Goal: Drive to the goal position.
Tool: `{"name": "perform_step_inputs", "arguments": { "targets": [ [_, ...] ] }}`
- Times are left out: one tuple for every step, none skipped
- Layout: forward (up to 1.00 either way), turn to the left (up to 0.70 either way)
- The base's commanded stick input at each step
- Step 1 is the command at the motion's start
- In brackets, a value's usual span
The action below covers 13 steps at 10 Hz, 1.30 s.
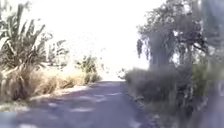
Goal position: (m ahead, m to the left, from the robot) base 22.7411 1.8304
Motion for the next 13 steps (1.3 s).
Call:
{"name": "perform_step_inputs", "arguments": {
  "targets": [
    [1.0, 0.0],
    [1.0, 0.0],
    [1.0, 0.0],
    [1.0, 0.0],
    [1.0, 0.0],
    [1.0, 0.0],
    [1.0, 0.0],
    [0.0, 0.0],
    [0.0, 0.0],
    [0.0, 0.0],
    [0.0, 0.0],
    [0.0, 0.0],
    [0.0, 0.0]
  ]
}}
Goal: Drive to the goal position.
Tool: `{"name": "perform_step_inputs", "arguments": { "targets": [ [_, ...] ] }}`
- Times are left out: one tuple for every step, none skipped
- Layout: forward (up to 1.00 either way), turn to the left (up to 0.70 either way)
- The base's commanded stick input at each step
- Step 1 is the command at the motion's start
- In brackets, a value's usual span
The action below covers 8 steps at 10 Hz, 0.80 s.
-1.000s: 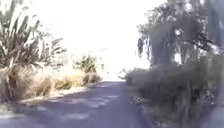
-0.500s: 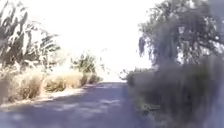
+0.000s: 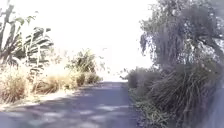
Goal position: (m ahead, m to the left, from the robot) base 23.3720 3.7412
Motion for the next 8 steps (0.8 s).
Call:
{"name": "perform_step_inputs", "arguments": {
  "targets": [
    [0.0, 0.0],
    [0.0, 0.0],
    [0.0, 0.0],
    [1.0, 0.0],
    [1.0, 0.0],
    [1.0, 0.0],
    [1.0, 0.0],
    [1.0, 0.0]
  ]
}}
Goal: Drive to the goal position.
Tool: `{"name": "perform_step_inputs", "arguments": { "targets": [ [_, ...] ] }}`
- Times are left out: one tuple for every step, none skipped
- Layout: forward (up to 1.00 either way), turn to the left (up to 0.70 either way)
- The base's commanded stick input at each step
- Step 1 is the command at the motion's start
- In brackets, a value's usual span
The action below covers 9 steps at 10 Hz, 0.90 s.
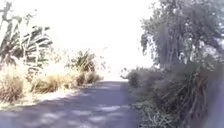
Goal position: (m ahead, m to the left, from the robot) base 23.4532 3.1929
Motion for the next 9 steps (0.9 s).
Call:
{"name": "perform_step_inputs", "arguments": {
  "targets": [
    [1.0, -0.4],
    [1.0, -0.4],
    [1.0, -0.4],
    [1.0, -0.09],
    [1.0, -0.05],
    [1.0, -0.02],
    [1.0, 0.0],
    [1.0, 0.0],
    [1.0, 0.0]
  ]
}}
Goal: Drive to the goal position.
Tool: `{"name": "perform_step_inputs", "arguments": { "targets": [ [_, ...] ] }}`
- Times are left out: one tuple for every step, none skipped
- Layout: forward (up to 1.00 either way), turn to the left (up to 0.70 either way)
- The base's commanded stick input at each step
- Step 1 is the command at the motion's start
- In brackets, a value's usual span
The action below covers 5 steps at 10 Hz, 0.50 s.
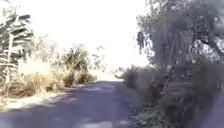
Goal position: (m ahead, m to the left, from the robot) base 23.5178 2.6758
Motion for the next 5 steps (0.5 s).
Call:
{"name": "perform_step_inputs", "arguments": {
  "targets": [
    [1.0, 0.0],
    [1.0, 0.0],
    [1.0, 0.0],
    [1.0, 0.0],
    [1.0, 0.0]
  ]
}}
